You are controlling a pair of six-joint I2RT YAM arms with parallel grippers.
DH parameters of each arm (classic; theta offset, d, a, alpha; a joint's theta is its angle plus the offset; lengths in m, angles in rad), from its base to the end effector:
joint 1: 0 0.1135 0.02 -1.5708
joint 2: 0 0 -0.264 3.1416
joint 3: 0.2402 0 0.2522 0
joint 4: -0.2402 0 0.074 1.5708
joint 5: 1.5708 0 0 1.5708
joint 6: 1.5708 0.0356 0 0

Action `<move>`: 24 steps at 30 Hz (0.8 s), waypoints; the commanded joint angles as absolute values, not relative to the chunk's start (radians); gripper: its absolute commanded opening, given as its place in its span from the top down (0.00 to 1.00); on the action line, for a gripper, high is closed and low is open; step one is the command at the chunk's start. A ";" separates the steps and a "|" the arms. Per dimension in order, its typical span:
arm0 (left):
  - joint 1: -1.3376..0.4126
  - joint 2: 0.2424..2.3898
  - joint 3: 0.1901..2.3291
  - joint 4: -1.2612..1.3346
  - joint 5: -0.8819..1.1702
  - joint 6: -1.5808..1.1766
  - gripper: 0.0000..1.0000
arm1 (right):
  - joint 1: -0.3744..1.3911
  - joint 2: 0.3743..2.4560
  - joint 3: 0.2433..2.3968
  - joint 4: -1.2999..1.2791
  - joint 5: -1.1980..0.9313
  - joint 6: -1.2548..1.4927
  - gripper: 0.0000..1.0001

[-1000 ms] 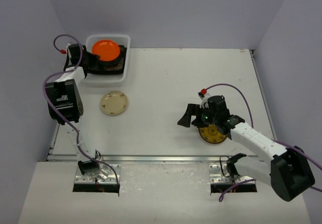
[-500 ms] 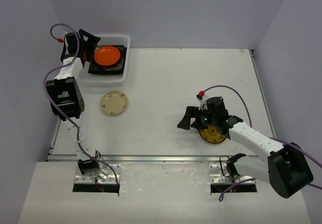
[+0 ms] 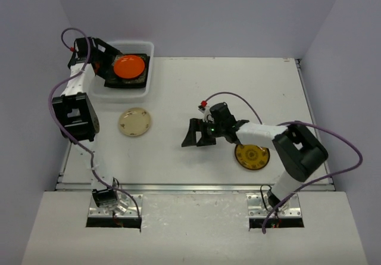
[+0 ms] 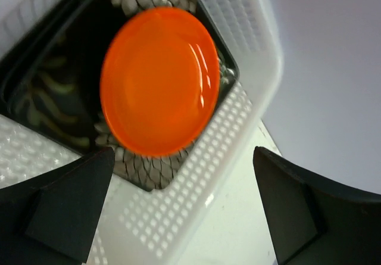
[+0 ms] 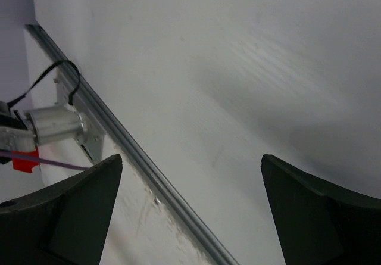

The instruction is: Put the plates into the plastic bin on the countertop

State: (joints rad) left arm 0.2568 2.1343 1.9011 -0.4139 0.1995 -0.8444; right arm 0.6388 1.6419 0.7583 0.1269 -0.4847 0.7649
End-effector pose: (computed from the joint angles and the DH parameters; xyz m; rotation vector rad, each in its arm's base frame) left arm 0.4855 0.1202 0.2728 -1.0840 1.9805 -0.5411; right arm 0.2448 0.2025 0.1531 -0.1110 2.5715 1.1956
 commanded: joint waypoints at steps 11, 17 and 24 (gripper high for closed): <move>0.261 0.736 0.822 -0.297 0.219 -0.655 0.00 | 0.763 2.419 1.518 0.235 -0.256 1.178 0.31; 0.262 0.643 0.771 -0.420 0.206 -0.555 0.00 | 0.781 2.571 1.693 0.119 -0.177 1.242 0.68; 0.262 0.666 0.716 -0.448 0.287 -0.472 0.00 | 0.777 2.465 1.504 0.209 -0.148 1.241 1.00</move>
State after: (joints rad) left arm 0.2565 0.6701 0.7388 -0.4567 0.2211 -0.5591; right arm 0.7748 2.5247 1.7000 0.2908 -0.2732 1.2796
